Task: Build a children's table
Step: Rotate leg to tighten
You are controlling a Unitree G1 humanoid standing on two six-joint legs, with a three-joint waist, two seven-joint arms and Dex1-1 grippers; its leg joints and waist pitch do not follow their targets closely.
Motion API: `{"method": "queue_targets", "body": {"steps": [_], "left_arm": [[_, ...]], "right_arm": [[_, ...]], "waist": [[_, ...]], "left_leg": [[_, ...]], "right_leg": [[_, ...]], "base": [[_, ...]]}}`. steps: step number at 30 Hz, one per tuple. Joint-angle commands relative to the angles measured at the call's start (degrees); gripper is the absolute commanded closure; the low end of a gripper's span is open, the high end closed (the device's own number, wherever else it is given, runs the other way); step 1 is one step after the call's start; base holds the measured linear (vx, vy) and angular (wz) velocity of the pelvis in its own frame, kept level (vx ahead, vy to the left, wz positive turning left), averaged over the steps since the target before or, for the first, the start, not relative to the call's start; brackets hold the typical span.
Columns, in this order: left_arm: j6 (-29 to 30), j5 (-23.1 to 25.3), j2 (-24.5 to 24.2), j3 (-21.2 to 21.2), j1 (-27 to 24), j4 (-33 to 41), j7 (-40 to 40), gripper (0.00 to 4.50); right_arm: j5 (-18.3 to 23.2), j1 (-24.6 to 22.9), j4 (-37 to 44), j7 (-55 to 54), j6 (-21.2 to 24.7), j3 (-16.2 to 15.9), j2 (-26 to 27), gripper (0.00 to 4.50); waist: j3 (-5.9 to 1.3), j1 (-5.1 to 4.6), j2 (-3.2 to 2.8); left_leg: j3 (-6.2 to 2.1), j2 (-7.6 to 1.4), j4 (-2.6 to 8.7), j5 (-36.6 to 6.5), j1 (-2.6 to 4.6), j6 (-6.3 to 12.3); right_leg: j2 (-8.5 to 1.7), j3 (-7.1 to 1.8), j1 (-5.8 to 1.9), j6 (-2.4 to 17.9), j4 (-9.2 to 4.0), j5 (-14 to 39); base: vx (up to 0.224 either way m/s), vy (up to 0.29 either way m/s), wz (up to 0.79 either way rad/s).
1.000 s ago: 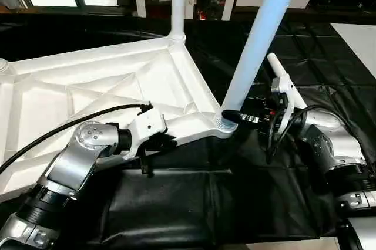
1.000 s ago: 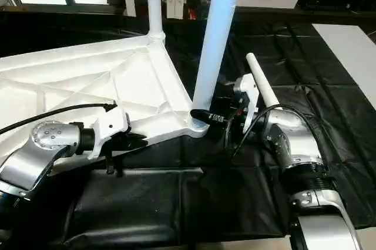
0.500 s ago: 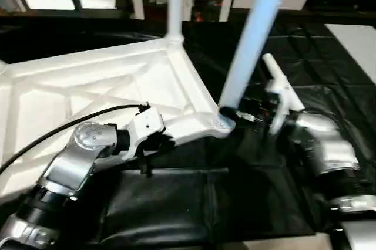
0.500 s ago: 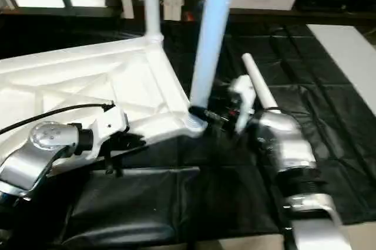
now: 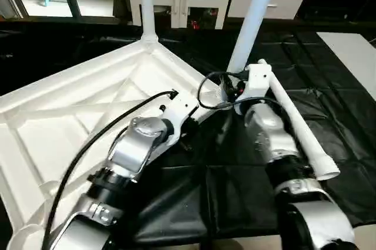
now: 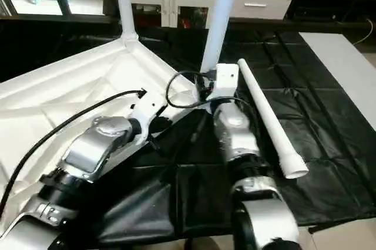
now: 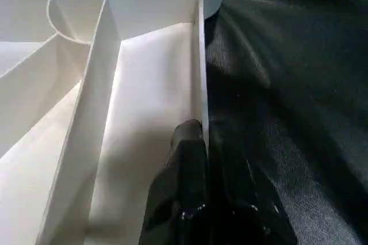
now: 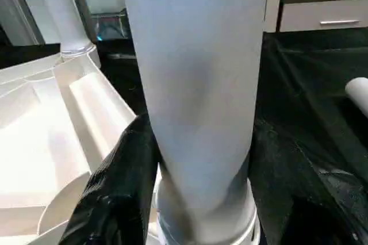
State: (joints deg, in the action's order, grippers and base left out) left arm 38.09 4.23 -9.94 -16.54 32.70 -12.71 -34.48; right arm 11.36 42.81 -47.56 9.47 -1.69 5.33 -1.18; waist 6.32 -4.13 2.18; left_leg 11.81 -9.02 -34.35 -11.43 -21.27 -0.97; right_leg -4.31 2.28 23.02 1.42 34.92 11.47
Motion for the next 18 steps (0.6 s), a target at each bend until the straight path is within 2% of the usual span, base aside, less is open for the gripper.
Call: {"method": "queue_targets", "body": {"steps": [1, 3, 4, 5, 6, 8, 9, 11, 13, 14, 16, 17, 18], "left_arm": [[-6.74, -0.39, -3.22, -4.18, -2.01, 2.58, -7.31, 4.5], [-7.47, -0.34, -4.27, -4.89, -2.49, 3.14, -8.54, 4.5], [-8.56, -0.43, -6.43, -5.67, -3.63, 4.19, -10.83, 4.5], [-10.92, -1.3, -10.12, -5.77, -5.92, 5.91, -14.65, 4.5], [-10.92, -1.3, -10.12, -5.77, -5.92, 5.91, -14.65, 4.5], [-16.86, -2.77, -14.69, -5.14, -9.12, 8.29, -20.01, 4.5], [-18.26, -3.37, -15.8, -4.92, -9.97, 8.94, -21.62, 4.5], [-19.02, -4.8, -18.42, -4.38, -11.69, 10.37, -24.17, 4.5], [-19.6, -5.73, -20.39, -3.91, -12.91, 11.37, -25.76, 4.5], [-19.87, -6.0, -20.85, -3.68, -13.25, 11.61, -26.04, 4.5], [-19.54, -6.07, -21.18, -3.5, -13.47, 11.87, -25.9, 4.5], [-19.67, -6.06, -21.3, -3.43, -13.57, 11.92, -25.91, 4.5], [-19.75, -5.99, -21.22, -3.24, -13.54, 11.76, -25.62, 4.5]], "right_arm": [[3.01, -2.75, -4.17, 11.41, 3.69, -0.9, 0.53, 2.59], [4.0, -2.76, -3.53, 13.72, 3.51, -0.73, 0.33, 2.59], [5.27, -3.06, -1.65, 17.96, 3.05, -0.79, -0.62, 2.59], [5.3, -4.05, 2.01, 25.44, 1.89, -2.37, -3.96, 2.03], [5.3, -4.05, 2.01, 25.44, 1.89, -2.37, -3.96, 1.89], [6.53, -5.5, 6.28, 34.76, 3.85, -3.82, -8.85, 1.82], [6.87, -5.86, 7.22, 36.89, 4.12, -4.08, -10.07, 1.67], [6.68, -6.98, 9.1, 43.09, 3.92, -5.06, -13.4, 1.46], [6.55, -8.03, 10.6, 48.27, 4.04, -5.69, -16.25, 1.41], [6.98, -8.43, 11.2, 50.68, 4.4, -5.51, -16.96, 1.41], [7.58, -8.79, 11.47, 52.62, 4.86, -5.22, -17.57, 1.41], [7.88, -8.9, 11.56, 53.18, 5.09, -5.23, -17.83, 1.66], [8.08, -8.78, 11.05, 52.48, 4.94, -4.68, -17.72, 1.73]], "waist": [[-2.63, -0.11, -0.81], [-2.61, -0.24, -0.87], [-2.56, -0.13, -0.95], [-2.48, -0.19, -1.1], [-2.65, 0.09, -1.11], [-2.54, 0.0, -1.1], [-2.76, 0.28, -1.2], [-3.14, 0.77, -1.42], [-2.95, 1.33, -1.35], [-3.0, 1.48, -1.31], [-2.83, 1.67, -1.25], [-2.69, 1.76, -1.24], [-2.71, 1.83, -1.29]], "left_leg": [[-2.92, -4.17, 5.36, -22.46, 0.63, -0.76], [-2.89, -4.37, 5.39, -20.94, 0.26, 0.2], [-2.87, -4.41, 5.4, -20.56, 0.34, 0.64], [-2.77, -4.47, 5.41, -19.17, 0.09, 1.06], [-2.82, -4.49, 5.32, -18.53, 0.25, 1.37], [-2.56, -4.77, 5.28, -15.95, 0.22, 3.14], [-2.61, -4.64, 5.1, -14.88, 0.31, 3.49], [-2.02, -4.79, 4.62, -8.47, 0.75, 5.82], [-1.74, -4.85, 4.48, -4.23, 0.32, 8.11], [-1.7, -4.79, 4.31, -3.34, 0.39, 8.92], [-1.6, -4.84, 4.3, -3.12, 0.31, 9.3], [-1.59, -4.91, 4.39, -4.12, 0.4, 9.02], [-1.6, -4.95, 4.41, -4.55, 0.5, 8.67]], "right_leg": [[-4.04, -2.82, -0.75, 9.76, -5.7, 20.14], [-4.14, -2.91, -1.0, 10.62, -5.37, 17.53], [-4.2, -2.9, -1.05, 11.21, -5.42, 17.08], [-4.3, -3.02, -1.19, 11.92, -5.27, 16.01], [-4.26, -2.92, -1.34, 12.14, -5.3, 15.32], [-4.16, -3.06, -1.43, 14.1, -4.86, 11.29], [-4.08, -2.92, -1.57, 14.51, -4.7, 10.02], [-3.8, -2.87, -1.44, 16.91, -3.66, 1.48], [-3.9, -2.82, -1.72, 18.04, -3.04, -2.93], [-3.99, -2.83, -1.8, 18.37, -2.89, -3.57], [-4.16, -2.92, -1.8, 18.69, -2.91, -3.18], [-4.23, -2.96, -1.72, 18.59, -3.17, -1.12], [-4.27, -2.98, -1.73, 18.52, -3.24, -0.08]], "base": [[0.0, 0.0, 0.0], [0.0, 0.0, 0.0], [0.0, 0.0, 0.0], [0.0, 0.0, 0.0], [0.0, 0.0, 0.0], [0.0, 0.0, 0.0], [0.0, 0.0, 0.0], [0.0, 0.0, 0.0], [0.0, 0.0, 0.0], [0.0, 0.0, 0.0], [0.0, 0.0, 0.0], [0.0, 0.0, 0.0], [0.0, 0.0, 0.0]]}}
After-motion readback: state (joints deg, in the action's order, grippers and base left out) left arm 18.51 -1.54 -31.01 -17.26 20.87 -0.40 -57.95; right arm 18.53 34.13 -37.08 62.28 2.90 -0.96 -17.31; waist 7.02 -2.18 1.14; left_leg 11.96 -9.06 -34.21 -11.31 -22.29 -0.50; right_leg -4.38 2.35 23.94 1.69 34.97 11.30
